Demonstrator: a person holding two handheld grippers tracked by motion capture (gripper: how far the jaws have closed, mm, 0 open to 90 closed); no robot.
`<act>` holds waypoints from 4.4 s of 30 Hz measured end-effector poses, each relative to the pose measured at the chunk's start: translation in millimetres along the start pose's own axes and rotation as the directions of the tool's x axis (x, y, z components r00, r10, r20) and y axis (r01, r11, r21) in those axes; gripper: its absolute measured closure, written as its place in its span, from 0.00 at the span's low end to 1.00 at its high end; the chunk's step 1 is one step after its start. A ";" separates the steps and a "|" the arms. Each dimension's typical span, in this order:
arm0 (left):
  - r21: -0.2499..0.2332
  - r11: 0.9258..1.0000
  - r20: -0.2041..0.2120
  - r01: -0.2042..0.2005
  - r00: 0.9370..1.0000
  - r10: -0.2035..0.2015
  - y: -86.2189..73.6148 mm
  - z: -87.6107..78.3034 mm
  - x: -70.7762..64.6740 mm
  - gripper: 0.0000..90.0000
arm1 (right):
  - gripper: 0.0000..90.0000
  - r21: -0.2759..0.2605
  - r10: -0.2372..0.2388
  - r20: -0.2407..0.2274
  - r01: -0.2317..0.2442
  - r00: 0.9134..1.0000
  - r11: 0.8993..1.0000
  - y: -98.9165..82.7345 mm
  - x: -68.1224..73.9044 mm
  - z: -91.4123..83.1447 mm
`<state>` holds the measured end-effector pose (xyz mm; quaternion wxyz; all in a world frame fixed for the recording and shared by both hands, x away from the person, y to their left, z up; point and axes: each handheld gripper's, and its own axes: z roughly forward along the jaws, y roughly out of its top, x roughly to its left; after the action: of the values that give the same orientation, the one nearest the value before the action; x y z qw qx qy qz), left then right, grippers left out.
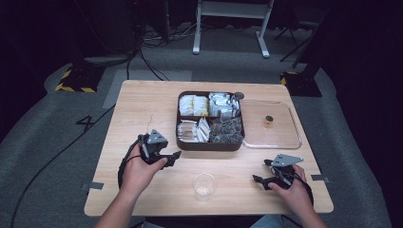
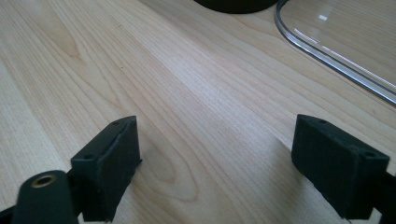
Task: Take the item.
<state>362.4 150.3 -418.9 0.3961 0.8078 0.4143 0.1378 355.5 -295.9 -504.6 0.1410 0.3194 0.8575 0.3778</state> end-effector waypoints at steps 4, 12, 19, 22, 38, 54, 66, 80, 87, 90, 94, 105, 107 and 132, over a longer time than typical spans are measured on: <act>-0.038 0.998 -0.001 0.052 0.999 -0.052 14.2 6.4 -0.3 0.38 | 0.19 -0.002 -0.001 0.002 0.001 1.000 1.000 -0.1 0.3 -0.1; -0.014 0.998 -0.028 0.058 0.998 -0.059 41.7 27.2 7.4 0.38 | 0.19 0.000 -0.011 -0.008 0.011 1.000 1.000 0.5 -0.6 0.5; -0.037 0.998 -0.036 0.050 0.998 -0.052 70.7 50.1 10.2 0.40 | 0.19 0.000 -0.010 -0.010 0.010 1.000 1.000 0.5 -0.8 0.5; -0.047 0.998 -0.052 0.042 0.998 -0.044 83.0 60.3 11.8 0.38 | 0.19 -0.002 -0.008 -0.011 0.008 1.000 1.000 0.6 -0.9 0.7; 0.003 0.998 -0.085 0.062 0.994 -0.062 126.7 122.2 40.2 0.43 | 0.19 -0.002 -0.007 -0.008 0.007 1.000 1.000 1.2 -1.0 1.5; 0.117 0.986 -0.137 0.116 0.985 -0.100 130.9 168.0 66.3 0.52 | 0.19 -0.001 -0.004 -0.006 0.004 1.000 1.000 1.6 -0.8 1.7; 0.181 0.978 -0.101 0.108 0.991 -0.091 129.2 185.7 60.2 0.59 | 0.19 -0.002 -0.003 -0.007 0.003 1.000 1.000 1.6 -0.8 1.8; 0.265 0.964 -0.087 0.037 0.996 -0.015 130.2 193.9 52.5 0.92 | 0.19 -0.001 -0.005 -0.008 0.005 1.000 1.000 1.8 -1.1 1.9; 0.252 0.967 -0.060 0.030 0.998 -0.015 131.7 189.2 52.4 1.00 | 0.19 -0.002 -0.006 -0.008 0.006 1.000 1.000 2.3 -1.2 2.6; 0.245 0.969 -0.057 0.015 0.998 -0.001 134.2 184.8 52.3 1.00 | 0.19 -0.001 -0.007 -0.007 0.007 1.000 1.000 2.4 -1.3 2.6; 0.234 0.972 -0.047 -0.011 0.999 0.023 139.2 177.3 53.0 1.00 | 0.19 -0.002 -0.007 -0.007 0.007 1.000 1.000 2.6 -1.3 2.9; 0.171 0.984 -0.026 -0.039 0.999 0.044 154.3 146.7 54.1 1.00 | 0.19 -0.005 -0.013 -0.005 0.013 1.000 1.000 3.4 -1.9 3.7; 0.151 0.988 -0.003 -0.040 0.999 0.041 156.8 140.0 53.4 1.00 | 0.19 -0.003 -0.010 -0.006 0.010 1.000 1.000 3.3 -1.7 3.7; 0.053 0.984 0.121 -0.170 0.979 0.163 171.1 64.1 16.7 1.00 | 0.19 -0.003 -0.007 -0.008 0.007 1.000 1.000 3.2 -1.5 3.4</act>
<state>503.9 71.0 -333.3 0.3809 0.8584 0.3255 0.1101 359.7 -293.3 -504.6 0.1394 0.3145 0.8587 0.3799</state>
